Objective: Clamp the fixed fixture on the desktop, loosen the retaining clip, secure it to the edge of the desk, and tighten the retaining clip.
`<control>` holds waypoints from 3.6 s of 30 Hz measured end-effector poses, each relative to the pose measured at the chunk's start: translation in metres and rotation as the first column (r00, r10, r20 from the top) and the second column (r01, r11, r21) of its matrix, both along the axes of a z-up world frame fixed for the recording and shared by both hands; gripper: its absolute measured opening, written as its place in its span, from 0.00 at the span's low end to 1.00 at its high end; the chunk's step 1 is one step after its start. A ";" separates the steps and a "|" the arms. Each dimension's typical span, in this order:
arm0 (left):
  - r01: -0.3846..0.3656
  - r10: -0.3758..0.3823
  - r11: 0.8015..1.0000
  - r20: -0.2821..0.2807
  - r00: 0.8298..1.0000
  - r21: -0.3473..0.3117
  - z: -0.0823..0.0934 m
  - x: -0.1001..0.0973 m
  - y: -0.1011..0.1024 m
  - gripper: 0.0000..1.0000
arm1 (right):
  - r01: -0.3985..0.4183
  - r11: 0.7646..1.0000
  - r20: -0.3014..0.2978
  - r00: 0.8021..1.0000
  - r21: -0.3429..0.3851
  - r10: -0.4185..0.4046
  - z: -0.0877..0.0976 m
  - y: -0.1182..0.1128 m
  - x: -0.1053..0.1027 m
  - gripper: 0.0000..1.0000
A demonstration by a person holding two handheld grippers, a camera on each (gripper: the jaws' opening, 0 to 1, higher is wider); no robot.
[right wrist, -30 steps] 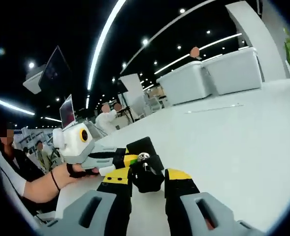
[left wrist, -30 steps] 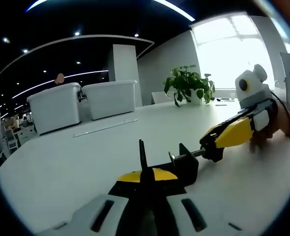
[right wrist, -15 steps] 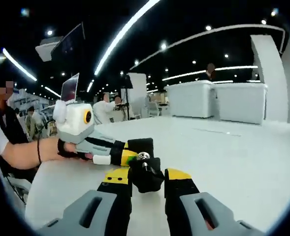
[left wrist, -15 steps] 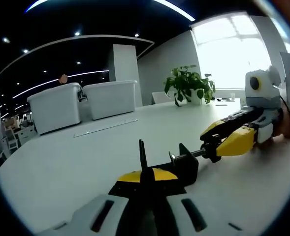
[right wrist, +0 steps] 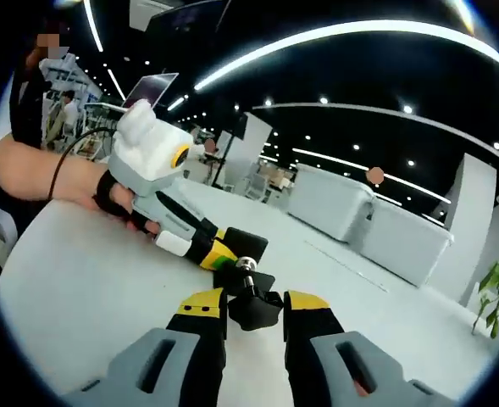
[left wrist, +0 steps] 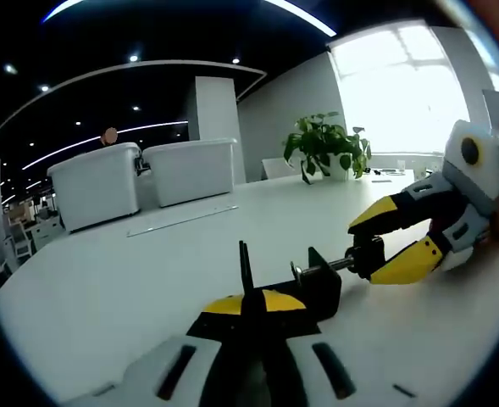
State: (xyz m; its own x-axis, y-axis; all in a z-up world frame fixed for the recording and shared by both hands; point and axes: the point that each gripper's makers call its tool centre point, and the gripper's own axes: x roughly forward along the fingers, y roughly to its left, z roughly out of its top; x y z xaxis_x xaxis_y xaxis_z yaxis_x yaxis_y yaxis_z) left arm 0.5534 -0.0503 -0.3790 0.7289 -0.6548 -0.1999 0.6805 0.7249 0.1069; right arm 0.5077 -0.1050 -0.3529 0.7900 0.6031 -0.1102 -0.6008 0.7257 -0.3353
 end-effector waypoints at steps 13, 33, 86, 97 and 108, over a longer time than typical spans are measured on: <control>0.002 -0.002 1.000 -0.005 1.000 -0.003 -0.001 0.006 -0.001 0.05 | 0.104 0.886 -0.379 0.922 0.452 0.085 0.007 -0.018 0.015 0.25; 0.002 -0.002 1.000 -0.006 1.000 -0.004 -0.002 0.011 -0.002 0.05 | -0.002 0.970 -0.263 0.962 0.242 0.067 -0.009 -0.002 0.008 0.23; -0.006 0.006 1.000 -0.005 1.000 -0.006 -0.001 0.004 0.001 0.05 | -0.081 0.993 -0.031 0.996 0.086 0.084 0.007 0.006 -0.001 0.17; -0.008 0.008 1.000 -0.005 1.000 -0.006 -0.001 0.004 0.002 0.05 | -0.052 0.969 0.217 0.970 -0.242 0.106 0.004 0.017 -0.006 0.16; -0.004 0.004 1.000 -0.006 1.000 -0.005 0.000 0.004 0.001 0.05 | 0.015 0.954 -0.267 0.961 0.300 0.069 -0.003 -0.015 0.013 0.32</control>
